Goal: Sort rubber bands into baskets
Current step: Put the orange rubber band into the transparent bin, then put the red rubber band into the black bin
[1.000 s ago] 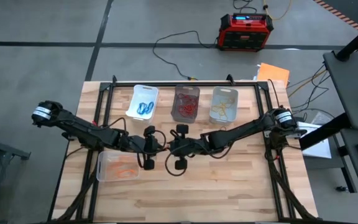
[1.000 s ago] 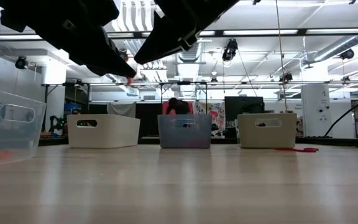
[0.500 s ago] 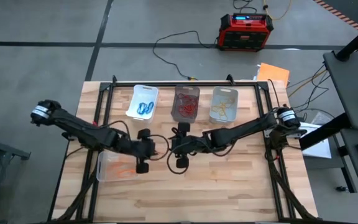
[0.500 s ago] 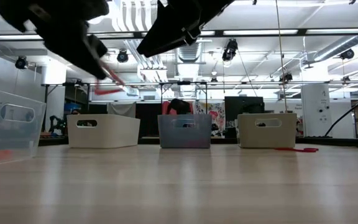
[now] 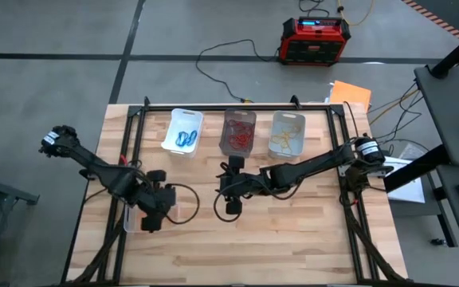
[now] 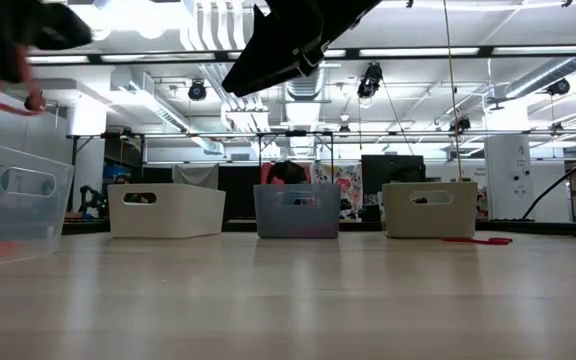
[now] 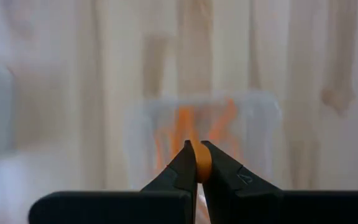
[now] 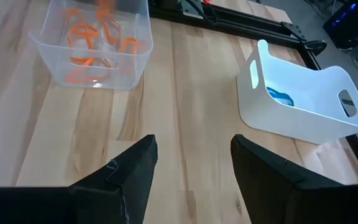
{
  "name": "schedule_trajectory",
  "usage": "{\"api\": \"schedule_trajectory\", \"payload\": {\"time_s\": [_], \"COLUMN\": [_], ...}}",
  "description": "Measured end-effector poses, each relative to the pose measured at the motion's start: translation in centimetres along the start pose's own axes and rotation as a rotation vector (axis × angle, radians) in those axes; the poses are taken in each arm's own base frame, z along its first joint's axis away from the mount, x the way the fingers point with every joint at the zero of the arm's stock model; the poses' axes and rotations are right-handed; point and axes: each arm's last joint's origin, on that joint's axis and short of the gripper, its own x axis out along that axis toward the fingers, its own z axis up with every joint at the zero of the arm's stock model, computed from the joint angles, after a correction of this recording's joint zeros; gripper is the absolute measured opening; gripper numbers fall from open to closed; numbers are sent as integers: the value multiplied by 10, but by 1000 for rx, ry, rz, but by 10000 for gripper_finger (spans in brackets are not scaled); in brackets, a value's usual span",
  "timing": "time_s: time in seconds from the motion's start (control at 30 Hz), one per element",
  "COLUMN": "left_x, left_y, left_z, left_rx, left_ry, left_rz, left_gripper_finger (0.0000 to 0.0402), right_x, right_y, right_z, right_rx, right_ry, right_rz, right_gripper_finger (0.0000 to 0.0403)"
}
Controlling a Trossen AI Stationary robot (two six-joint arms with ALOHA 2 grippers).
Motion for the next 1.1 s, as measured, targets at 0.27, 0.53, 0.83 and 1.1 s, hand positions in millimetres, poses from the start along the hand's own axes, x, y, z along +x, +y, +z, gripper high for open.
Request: {"api": "schedule_trajectory", "payload": {"time_s": [0.27,0.53,0.83,1.1], "left_x": [20,45,49,48], "left_y": [-4,1,1,-1], "left_z": [-26,-47,-47,-45], "left_rx": [-110,-210,-231,-264], "left_ry": [243,374,360,347], "left_rz": [-81,-37,-39,-46], "left_gripper_finger": [0,0,0,56], "right_x": [0,0,0,1], "right_y": [0,0,-1,-1], "right_z": [0,-1,-1,-1], "right_rx": [3,7,12,13], "right_ry": [1,5,6,6], "right_rz": [0,0,-1,-1], "right_gripper_finger": [201,201,201,201]}}
